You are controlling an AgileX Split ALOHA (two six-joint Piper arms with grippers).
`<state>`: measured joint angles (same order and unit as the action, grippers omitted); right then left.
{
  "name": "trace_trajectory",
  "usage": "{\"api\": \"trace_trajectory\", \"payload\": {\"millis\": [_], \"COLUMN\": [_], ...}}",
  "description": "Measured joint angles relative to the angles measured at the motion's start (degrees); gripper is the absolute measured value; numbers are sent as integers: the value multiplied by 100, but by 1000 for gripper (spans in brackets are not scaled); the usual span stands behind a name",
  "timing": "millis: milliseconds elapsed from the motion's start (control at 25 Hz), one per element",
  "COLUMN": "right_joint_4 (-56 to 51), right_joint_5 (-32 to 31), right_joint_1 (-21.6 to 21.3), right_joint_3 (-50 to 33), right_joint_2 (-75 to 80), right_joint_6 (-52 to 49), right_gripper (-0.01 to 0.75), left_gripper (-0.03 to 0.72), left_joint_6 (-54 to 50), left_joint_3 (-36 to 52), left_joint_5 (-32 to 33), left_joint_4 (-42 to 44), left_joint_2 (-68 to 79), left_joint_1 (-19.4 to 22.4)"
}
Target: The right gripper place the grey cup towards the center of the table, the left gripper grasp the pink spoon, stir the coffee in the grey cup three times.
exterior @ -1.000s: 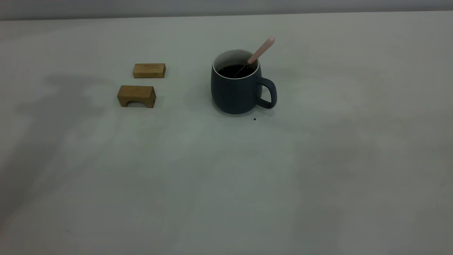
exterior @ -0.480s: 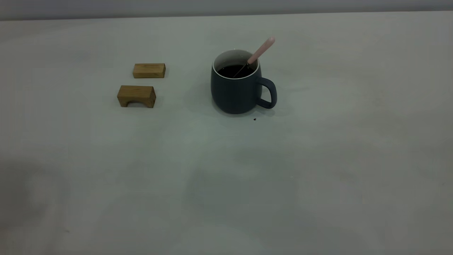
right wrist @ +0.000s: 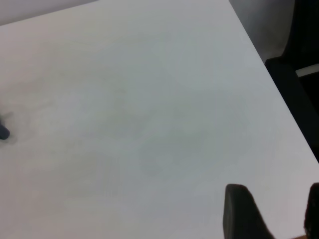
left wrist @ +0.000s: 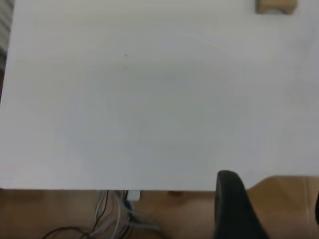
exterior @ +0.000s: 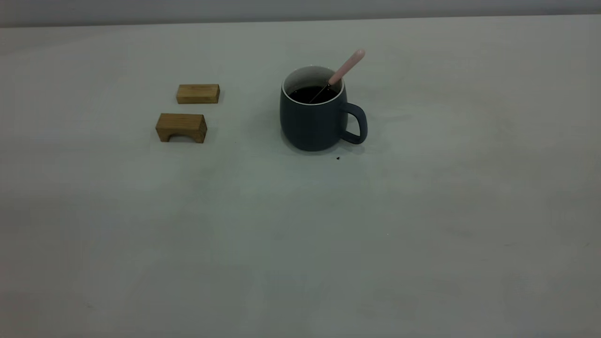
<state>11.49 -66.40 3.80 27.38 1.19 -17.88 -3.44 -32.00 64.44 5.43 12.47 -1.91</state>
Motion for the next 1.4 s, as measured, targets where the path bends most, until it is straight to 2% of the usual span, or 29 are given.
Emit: {"api": "trace_trajectory", "payload": {"millis": [280,640,1400], "right_joint_4": [0,0,0], "right_joint_5": [0,0,0], "right_joint_1": [0,0,0], "right_joint_3": [0,0,0], "right_joint_2": [0,0,0], "right_joint_6": [0,0,0], "right_gripper": [301,243,242], "left_gripper": [459,459,459], "left_joint_6": [5,5,5], "left_joint_3": [404,410,410], "left_joint_5": [-5,14,18], "left_joint_4": [-349,-349,-349], "left_joint_2": [-1205,-1355,-1355], "left_joint_1": [78,78,78]}}
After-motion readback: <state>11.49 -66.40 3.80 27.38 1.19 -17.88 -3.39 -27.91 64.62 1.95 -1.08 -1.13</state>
